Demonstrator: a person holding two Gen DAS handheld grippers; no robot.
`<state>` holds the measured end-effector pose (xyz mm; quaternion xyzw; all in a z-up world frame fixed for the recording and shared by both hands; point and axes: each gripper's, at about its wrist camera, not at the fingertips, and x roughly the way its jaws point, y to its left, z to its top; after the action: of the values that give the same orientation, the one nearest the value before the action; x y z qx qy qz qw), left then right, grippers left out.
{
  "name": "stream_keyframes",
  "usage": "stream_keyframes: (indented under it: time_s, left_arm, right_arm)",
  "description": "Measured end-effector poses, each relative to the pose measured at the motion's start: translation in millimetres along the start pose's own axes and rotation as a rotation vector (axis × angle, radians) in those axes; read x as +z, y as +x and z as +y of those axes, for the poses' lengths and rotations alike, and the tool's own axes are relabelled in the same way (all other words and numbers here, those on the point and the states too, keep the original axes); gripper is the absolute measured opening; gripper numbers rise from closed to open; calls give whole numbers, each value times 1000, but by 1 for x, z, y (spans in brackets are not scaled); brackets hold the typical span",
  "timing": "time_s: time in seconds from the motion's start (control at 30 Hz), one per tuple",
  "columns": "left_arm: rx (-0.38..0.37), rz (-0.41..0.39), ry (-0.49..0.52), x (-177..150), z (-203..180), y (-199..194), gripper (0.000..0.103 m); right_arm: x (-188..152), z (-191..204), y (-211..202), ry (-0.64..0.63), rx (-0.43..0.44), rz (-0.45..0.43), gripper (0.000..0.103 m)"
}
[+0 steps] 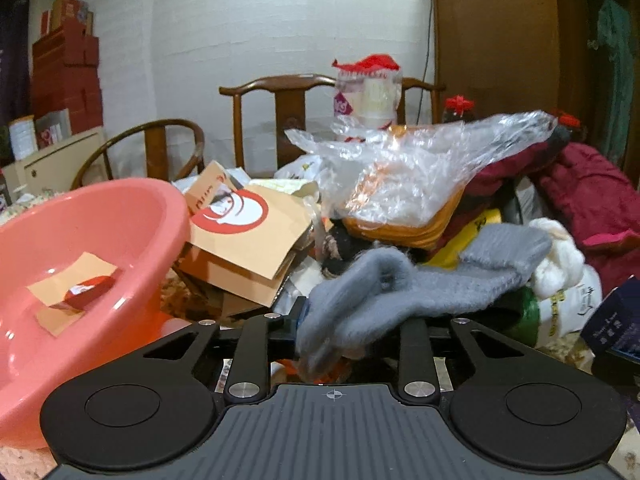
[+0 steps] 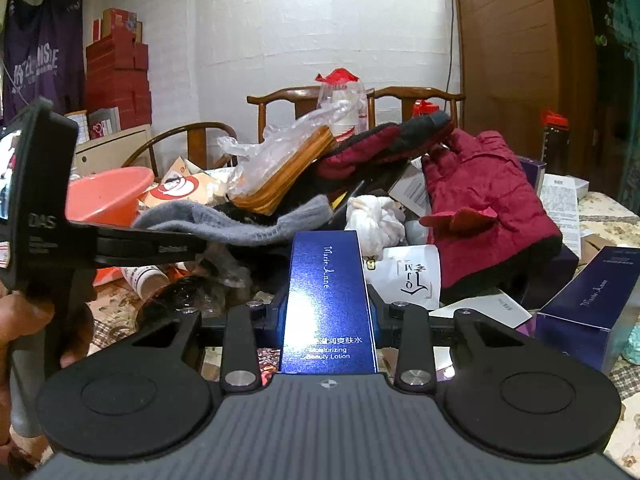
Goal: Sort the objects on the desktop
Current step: 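Pull the grey glove out of the pile with the left gripper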
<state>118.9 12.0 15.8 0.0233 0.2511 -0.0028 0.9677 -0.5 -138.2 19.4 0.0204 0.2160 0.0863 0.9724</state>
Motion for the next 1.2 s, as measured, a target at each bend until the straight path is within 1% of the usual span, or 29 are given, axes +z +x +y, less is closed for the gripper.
stream_keyframes:
  time_s: [0.1, 0.13, 0.17, 0.23, 0.3, 0.43, 0.47, 0.5, 0.53, 0.57, 0.6, 0.63, 0.67, 0.7, 0.83, 0.93, 1.0, 1.03, 1.07, 1.13, 1.2]
  left_arm:
    - [-14, -24, -12, -1, 2, -16, 22]
    - [-19, -33, -11, -1, 2, -22, 19]
    - [-22, -43, -7, -1, 3, -29, 7]
    - [-29, -56, -1, -2, 4, -41, 7]
    - [-44, -49, -15, -4, 8, -49, 7]
    - [-29, -61, -24, -12, 13, -66, 7]
    - [-29, -65, -18, -13, 14, -71, 8]
    - [-38, -62, 7, -14, 12, -75, 11]
    - [-39, -53, 39, -16, 9, -77, 31]
    - [-33, -52, 62, -18, 7, -77, 56]
    - [-5, -54, 92, -21, 4, -78, 69]
    - [19, -63, 116, -26, 2, -79, 86]
    - [31, -75, 127, -30, 2, -81, 93]
    - [33, -86, 138, -34, 3, -83, 93]
    - [20, -80, 149, -40, 8, -91, 93]
    - [4, -106, 190, -40, 4, -104, 93]
    - [-32, -136, 216, -39, -1, -114, 95]
    - [-55, -153, 237, -39, -5, -118, 101]
    - [-67, -163, 258, -39, -10, -118, 103]
    - [-81, -178, 320, -40, -25, -114, 103]
    - [-83, -176, 359, -39, -36, -101, 103]
  right_arm:
    - [-1, 0, -5, 2, 4, -11, 40]
    - [-1, 0, -7, 3, 6, -13, 40]
    - [-1, 0, -8, 5, 8, -14, 40]
    - [-2, 0, -11, 10, 14, -19, 40]
    - [-3, 0, -13, 15, 21, -24, 40]
    - [-6, 2, -16, 18, 41, -30, 40]
    - [-6, 2, -16, 19, 46, -29, 40]
    - [-7, 2, -16, 19, 51, -27, 40]
    - [-8, 2, -15, 21, 56, -27, 40]
    - [-8, 2, -15, 24, 61, -26, 40]
    - [-9, 3, -15, 27, 68, -25, 40]
    - [-9, 4, -15, 28, 74, -25, 40]
    - [-10, 4, -15, 28, 78, -25, 40]
    - [-11, 5, -15, 25, 80, -25, 40]
    - [-13, 7, -15, 15, 81, -14, 40]
    - [-13, 8, -14, 14, 80, -9, 40]
    - [-13, 8, -14, 14, 79, -8, 40]
    - [-13, 8, -15, 13, 77, -10, 40]
    - [-13, 9, -16, 13, 75, -10, 40]
    - [-12, 8, -19, 12, 71, -10, 40]
    - [-12, 7, -23, 7, 53, -16, 41]
